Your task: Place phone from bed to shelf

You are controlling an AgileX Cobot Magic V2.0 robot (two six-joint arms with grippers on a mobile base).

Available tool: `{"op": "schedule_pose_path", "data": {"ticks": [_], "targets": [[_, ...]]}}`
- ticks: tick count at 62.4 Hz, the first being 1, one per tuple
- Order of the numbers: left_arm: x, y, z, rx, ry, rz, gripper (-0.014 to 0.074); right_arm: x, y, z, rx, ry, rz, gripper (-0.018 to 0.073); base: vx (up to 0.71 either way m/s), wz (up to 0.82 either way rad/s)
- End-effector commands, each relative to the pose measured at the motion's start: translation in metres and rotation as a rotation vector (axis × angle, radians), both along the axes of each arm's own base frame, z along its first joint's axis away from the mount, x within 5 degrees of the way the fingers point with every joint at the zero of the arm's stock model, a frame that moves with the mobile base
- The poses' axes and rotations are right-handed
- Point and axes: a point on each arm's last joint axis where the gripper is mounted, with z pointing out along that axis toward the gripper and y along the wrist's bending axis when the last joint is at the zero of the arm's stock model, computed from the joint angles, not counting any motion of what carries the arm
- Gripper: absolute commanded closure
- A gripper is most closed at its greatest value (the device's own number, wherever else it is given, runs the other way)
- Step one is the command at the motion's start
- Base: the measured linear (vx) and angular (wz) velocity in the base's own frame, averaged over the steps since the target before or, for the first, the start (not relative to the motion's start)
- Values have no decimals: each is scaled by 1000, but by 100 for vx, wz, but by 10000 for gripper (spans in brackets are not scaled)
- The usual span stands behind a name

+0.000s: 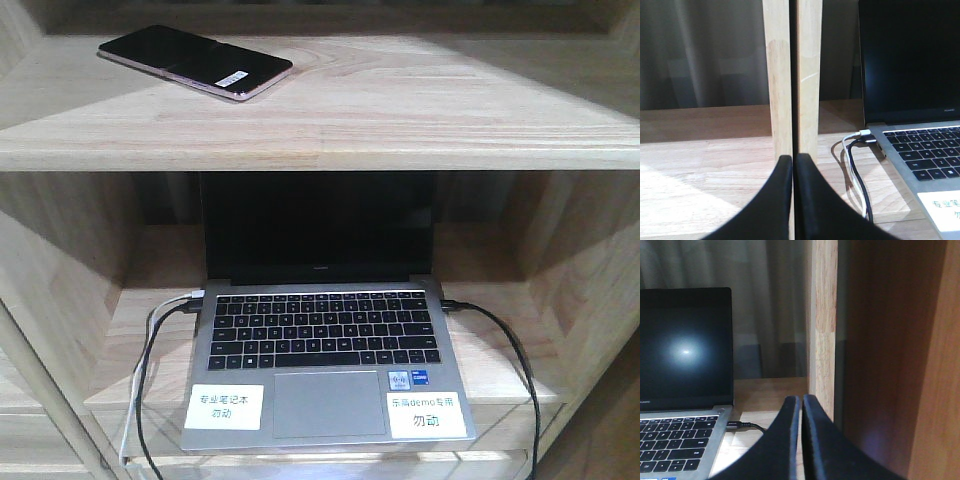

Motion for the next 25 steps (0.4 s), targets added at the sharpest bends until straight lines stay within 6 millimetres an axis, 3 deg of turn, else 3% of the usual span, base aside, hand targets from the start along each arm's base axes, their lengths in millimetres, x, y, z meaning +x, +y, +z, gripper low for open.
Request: {"op": "schedule_pose_path", "data": {"ticks": [1, 25], "targets": [[1, 1, 6, -17, -76, 11, 596, 0, -1, 4, -24, -66, -13, 564, 0, 0], [1, 1, 6, -17, -76, 11, 596, 0, -1, 4, -24, -66, -13, 564, 0, 0]]}}
